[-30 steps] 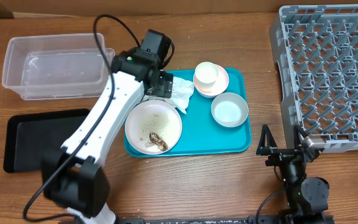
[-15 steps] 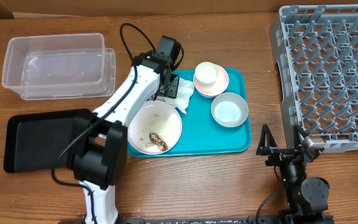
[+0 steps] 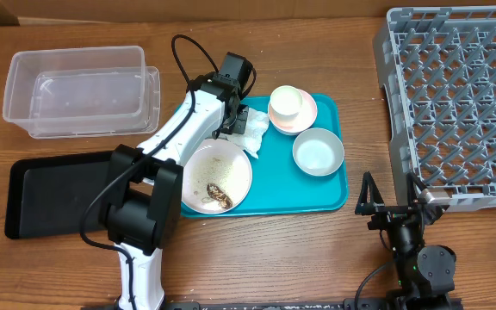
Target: Sort waste into correct bins and load items into the dishwasher
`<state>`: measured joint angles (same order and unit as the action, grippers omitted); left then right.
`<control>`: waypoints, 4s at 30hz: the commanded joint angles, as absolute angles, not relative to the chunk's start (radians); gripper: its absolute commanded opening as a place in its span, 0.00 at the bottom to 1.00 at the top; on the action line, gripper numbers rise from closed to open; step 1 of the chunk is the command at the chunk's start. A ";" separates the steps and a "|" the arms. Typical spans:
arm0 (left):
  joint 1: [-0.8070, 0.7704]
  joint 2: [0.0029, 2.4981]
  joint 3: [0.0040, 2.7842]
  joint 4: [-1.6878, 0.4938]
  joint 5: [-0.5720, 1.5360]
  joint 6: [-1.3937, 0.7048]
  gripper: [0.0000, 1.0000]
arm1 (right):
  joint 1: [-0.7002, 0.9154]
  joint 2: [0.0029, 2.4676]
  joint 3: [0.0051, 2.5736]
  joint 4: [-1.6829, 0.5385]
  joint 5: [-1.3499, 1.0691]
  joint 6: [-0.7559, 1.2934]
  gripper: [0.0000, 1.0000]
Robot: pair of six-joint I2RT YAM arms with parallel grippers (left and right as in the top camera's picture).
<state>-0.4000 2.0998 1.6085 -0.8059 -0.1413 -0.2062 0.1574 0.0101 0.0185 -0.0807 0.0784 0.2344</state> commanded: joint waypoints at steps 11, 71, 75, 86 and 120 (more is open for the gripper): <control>-0.381 1.932 1.816 -0.924 -0.169 -0.364 0.04 | 0.154 0.003 0.008 -0.076 0.084 0.228 1.00; 0.147 1.552 1.819 -1.454 -0.220 -0.540 0.29 | 0.154 0.003 0.008 -0.076 0.084 0.228 1.00; 0.143 1.546 1.791 -1.514 -0.237 -0.540 0.31 | 0.154 0.003 0.008 -0.076 0.084 0.228 1.00; 0.160 1.549 1.432 -1.253 -0.236 -0.576 0.41 | 0.154 0.003 0.008 -0.076 0.084 0.228 1.00; 0.177 1.690 1.014 -0.571 -0.221 -0.583 0.53 | 0.154 0.003 0.008 -0.076 0.084 0.228 1.00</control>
